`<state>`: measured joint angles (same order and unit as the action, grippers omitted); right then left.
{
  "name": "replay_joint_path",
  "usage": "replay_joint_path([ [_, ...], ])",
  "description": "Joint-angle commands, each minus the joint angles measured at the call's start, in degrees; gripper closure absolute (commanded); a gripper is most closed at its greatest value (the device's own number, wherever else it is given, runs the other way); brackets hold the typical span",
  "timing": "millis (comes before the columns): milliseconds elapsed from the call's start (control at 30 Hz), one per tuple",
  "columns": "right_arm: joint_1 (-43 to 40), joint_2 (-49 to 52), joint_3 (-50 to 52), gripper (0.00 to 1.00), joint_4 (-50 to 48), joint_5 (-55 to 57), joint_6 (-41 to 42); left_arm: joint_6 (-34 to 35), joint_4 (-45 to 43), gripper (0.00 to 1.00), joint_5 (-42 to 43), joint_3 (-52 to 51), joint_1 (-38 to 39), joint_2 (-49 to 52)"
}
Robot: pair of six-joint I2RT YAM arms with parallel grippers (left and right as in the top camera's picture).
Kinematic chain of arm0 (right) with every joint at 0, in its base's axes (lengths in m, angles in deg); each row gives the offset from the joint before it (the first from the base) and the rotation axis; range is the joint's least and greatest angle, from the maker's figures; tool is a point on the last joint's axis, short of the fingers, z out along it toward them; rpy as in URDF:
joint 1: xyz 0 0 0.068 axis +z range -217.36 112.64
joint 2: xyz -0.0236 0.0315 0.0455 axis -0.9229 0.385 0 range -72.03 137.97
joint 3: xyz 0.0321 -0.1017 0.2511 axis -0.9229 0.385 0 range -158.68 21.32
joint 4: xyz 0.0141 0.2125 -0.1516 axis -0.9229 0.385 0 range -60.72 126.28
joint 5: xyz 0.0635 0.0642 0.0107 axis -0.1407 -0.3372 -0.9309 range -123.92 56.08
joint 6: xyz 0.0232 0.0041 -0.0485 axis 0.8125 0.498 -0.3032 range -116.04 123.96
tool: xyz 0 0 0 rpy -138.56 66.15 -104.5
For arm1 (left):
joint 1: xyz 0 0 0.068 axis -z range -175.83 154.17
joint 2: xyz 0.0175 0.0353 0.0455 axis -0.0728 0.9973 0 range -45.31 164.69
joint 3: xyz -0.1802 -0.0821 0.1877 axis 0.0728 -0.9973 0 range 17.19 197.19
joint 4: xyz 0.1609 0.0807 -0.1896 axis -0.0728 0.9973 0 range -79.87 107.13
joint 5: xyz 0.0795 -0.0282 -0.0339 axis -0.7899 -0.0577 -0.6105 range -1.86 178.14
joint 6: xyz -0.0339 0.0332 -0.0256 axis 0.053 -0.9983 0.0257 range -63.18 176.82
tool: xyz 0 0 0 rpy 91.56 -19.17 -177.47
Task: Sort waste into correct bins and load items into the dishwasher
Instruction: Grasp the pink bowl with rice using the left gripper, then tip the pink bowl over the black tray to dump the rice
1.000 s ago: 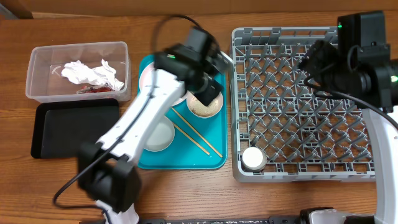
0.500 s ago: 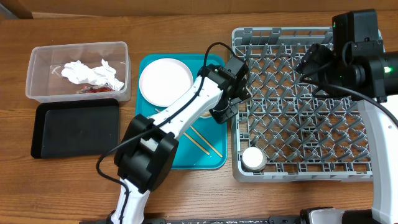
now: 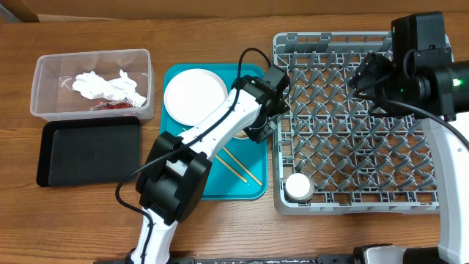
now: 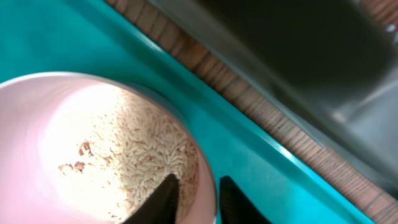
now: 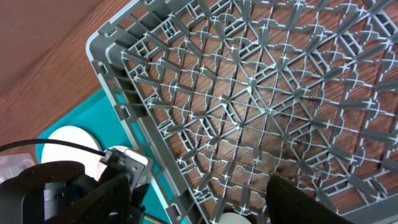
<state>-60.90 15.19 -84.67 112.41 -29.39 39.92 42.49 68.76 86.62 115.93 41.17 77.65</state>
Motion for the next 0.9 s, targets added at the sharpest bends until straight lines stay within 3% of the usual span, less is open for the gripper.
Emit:
replay_joint_path([
  [0, -0.15, -0.42, -0.11, 0.28, -0.26, 0.57, -0.46, 5.77, -0.24, 0.81, -1.46, 0.76, -1.07, 1.09],
  [133, -0.15, -0.42, -0.09, 0.28, -0.26, 0.59, -0.48, 11.85, -0.07, 0.81, -1.60, 0.83, -3.08, 0.39],
  [367, -0.15, -0.42, -0.09, 0.28, -0.26, 0.57, -0.46, 21.22, 0.28, 0.65, 3.96, 0.81, -9.42, -1.22],
  [533, -0.15, -0.42, -0.11, 0.28, -0.26, 0.59, -0.46, 21.20, 0.48, 0.66, 10.05, 0.81, -12.90, -1.22],
  [867, -0.15, -0.42, -0.11, 0.28, -0.20, 0.59, -0.48, 16.37, -0.24, 0.69, 6.40, 0.74, -10.27, -1.20],
])
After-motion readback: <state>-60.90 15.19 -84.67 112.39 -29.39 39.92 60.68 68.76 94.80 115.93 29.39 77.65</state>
